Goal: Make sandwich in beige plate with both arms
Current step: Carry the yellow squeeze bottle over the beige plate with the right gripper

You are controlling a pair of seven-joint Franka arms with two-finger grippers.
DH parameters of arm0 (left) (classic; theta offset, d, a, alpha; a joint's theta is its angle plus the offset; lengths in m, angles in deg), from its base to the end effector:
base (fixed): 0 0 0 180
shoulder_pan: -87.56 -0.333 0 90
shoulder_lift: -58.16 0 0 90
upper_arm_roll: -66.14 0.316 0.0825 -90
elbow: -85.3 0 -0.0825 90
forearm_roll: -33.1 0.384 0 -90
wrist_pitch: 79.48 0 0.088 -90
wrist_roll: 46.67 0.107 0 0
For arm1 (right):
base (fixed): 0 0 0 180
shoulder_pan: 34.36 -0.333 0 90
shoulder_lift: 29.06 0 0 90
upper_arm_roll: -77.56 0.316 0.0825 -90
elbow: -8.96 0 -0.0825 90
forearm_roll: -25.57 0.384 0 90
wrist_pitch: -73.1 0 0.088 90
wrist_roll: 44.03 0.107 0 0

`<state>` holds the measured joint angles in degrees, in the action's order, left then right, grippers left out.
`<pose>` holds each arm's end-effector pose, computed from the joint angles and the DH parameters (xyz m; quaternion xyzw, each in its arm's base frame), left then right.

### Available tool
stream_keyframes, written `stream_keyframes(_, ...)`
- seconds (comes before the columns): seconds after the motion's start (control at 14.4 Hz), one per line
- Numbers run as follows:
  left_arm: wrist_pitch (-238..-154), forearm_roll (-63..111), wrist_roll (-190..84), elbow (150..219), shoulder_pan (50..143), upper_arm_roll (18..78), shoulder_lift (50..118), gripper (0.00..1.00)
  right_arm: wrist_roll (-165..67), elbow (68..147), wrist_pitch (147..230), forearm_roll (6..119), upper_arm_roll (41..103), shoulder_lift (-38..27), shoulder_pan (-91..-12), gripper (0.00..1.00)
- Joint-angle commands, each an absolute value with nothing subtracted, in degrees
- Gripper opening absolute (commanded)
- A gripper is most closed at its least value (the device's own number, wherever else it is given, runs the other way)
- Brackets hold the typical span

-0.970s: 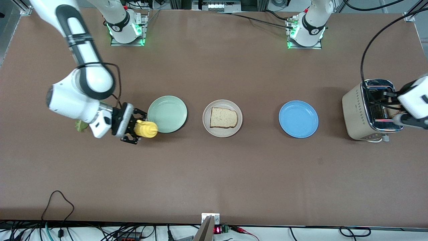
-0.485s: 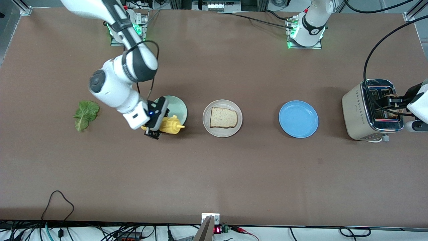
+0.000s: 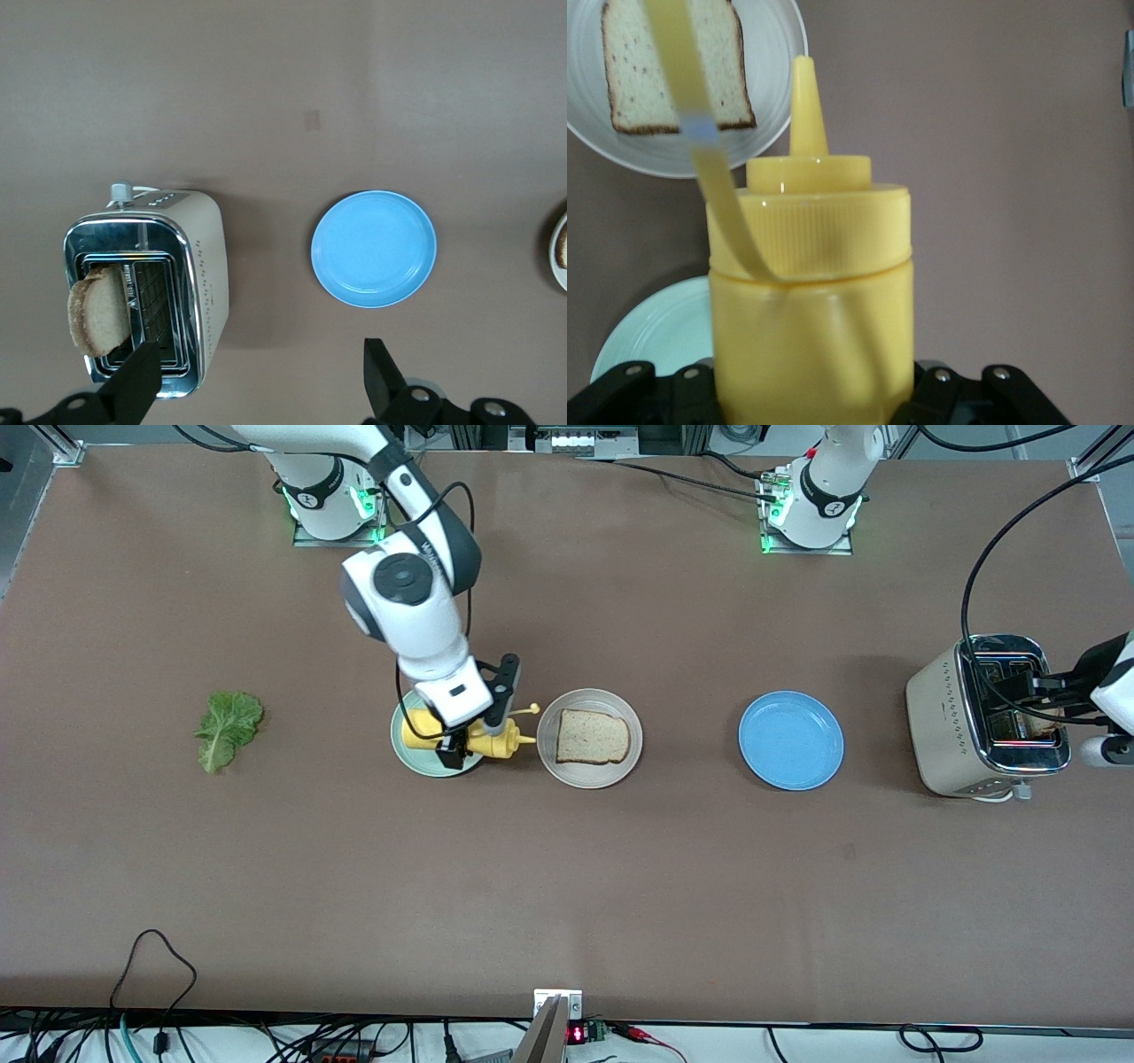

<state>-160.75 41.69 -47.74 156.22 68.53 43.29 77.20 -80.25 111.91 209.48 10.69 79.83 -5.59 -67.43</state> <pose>0.6315 0.0200 0.5810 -0.9978 0.0115 0.0633 0.0134 0.5452 0.3806 0.3387 0.7534 0.6457 0.0861 0.0902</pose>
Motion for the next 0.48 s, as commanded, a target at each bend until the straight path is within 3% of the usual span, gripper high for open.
stream_keyframes(0.0, -162.0, 40.8, -48.3, 159.0, 68.9, 43.4, 74.2, 1.00, -72.9, 102.8, 199.6, 0.5, 79.1, -1.1, -72.7, 0.37)
stream_keyframes(0.07, -163.7, 40.7, -49.3, 163.5, 71.1, 44.2, 71.0, 1.00, -71.6, 100.6, 197.0, -2.4, 79.1, 0.5, -73.9, 0.37)
stream_keyframes(0.28, -171.6, 35.4, -48.9, 175.4, 79.6, 55.9, 62.4, 1.00, -71.2, 96.7, 193.2, -6.4, 79.1, 3.6, -76.2, 0.37)
stream_keyframes(0.42, -174.0, 33.9, -48.6, 178.6, 87.0, 64.9, 60.2, 1.00, -71.1, 95.9, 191.1, -10.0, 79.1, 4.7, -77.7, 0.37)
